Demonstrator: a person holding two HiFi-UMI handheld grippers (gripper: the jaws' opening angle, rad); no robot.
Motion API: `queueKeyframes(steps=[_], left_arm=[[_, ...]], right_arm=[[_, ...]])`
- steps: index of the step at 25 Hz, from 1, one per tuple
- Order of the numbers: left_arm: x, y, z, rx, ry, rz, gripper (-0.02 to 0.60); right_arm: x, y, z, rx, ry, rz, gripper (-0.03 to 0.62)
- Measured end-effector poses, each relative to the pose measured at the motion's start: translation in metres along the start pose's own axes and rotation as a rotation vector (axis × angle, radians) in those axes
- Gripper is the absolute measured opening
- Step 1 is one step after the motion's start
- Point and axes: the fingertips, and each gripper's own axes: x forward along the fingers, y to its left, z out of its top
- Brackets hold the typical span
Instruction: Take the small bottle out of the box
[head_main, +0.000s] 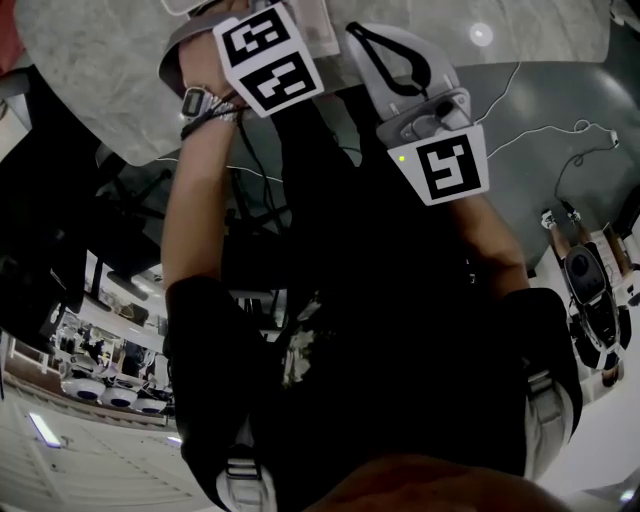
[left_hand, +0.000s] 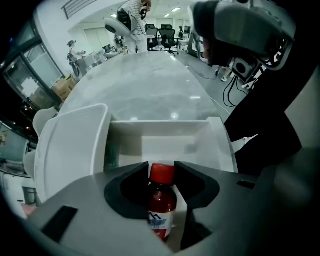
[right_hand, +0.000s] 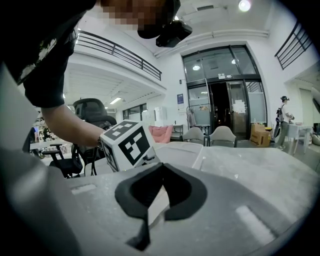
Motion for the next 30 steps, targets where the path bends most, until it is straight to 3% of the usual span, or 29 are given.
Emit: queueKeyframes(steps=[11, 15, 19, 26, 30], left_arm=[[-0.026, -0.011, 0.006, -0.020, -0.048, -0.027, 0.166], [-0.063, -0.014, 0.013, -0.097, -0.146, -0.013, 0.165], [-0.107, -0.005, 0.011, -0.217, -0.275, 0.063, 0.158], [-0.153, -0.007, 0.004, -0.289, -0.347, 0.203, 0.156], [-0.194, -0.004, 0.007, -0.407, -0.499, 0.268, 0.155]], right_arm=[[-0.002, 0.005, 0.013, -0.034, 0.013, 0.028, -0.005], [-0.009, 0.015, 0.036, -0.048, -0.007, 0.037, -0.005], [-0.007, 0.024, 0.057, -0.083, -0.045, 0.065, -0.005], [-0.016, 0.040, 0.085, -0.136, -0.092, 0.101, -0.005], [-0.030, 0.043, 0.096, -0.134, -0.111, 0.097, -0.005]])
